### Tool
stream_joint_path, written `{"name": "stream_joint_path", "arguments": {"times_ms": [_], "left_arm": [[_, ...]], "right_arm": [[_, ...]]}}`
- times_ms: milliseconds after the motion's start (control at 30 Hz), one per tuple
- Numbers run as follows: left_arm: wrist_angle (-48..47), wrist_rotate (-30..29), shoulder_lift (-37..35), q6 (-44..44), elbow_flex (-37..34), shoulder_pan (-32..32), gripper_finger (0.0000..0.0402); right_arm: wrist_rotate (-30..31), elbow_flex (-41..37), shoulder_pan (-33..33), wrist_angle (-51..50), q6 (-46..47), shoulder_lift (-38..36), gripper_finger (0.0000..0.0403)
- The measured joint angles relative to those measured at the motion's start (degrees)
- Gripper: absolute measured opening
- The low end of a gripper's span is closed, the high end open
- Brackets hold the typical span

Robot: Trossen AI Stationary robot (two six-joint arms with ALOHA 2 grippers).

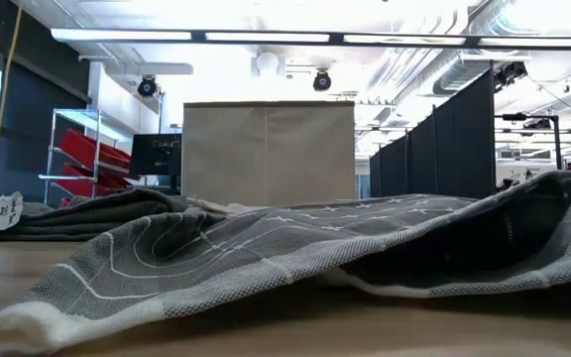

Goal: Fold towel
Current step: Fold the gray squared towel

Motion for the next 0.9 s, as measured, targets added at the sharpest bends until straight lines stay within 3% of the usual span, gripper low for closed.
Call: {"name": "stream_joint_path", "arguments": {"times_ms": [200, 500, 600, 700, 900], "left_arm": [[-0.01, -0.25, 0.03, -0.18, -0.01, -1.72, 0.0182], [-0.01, -0.45, 0.07, -0.72, -0.02, -4.08, 0.0182], [0.00, -0.42, 0.07, -1.49, -0.02, -4.20, 0.0182], [-0.01, -0.59, 0.07, -1.51, -0.02, -4.30, 0.0182], [-0.01, -0.71, 0.07, -1.92, -0.02, -4.30, 0.0182]], "right_arm": [[0.04, 6.97, 0.81, -0.85, -1.25, 9.59, 0.0231], [4.51, 11.44, 1.22, -1.81, -1.49, 16.35, 0.0227], [4.66, 11.44, 0.82, -2.17, 0.03, 16.94, 0.0197], [3.46, 11.61, 0.38, -3.13, 1.75, 17.32, 0.0137], [3.82, 11.55, -0.74, -5.69, 6.75, 12.19, 0.0078]]}}
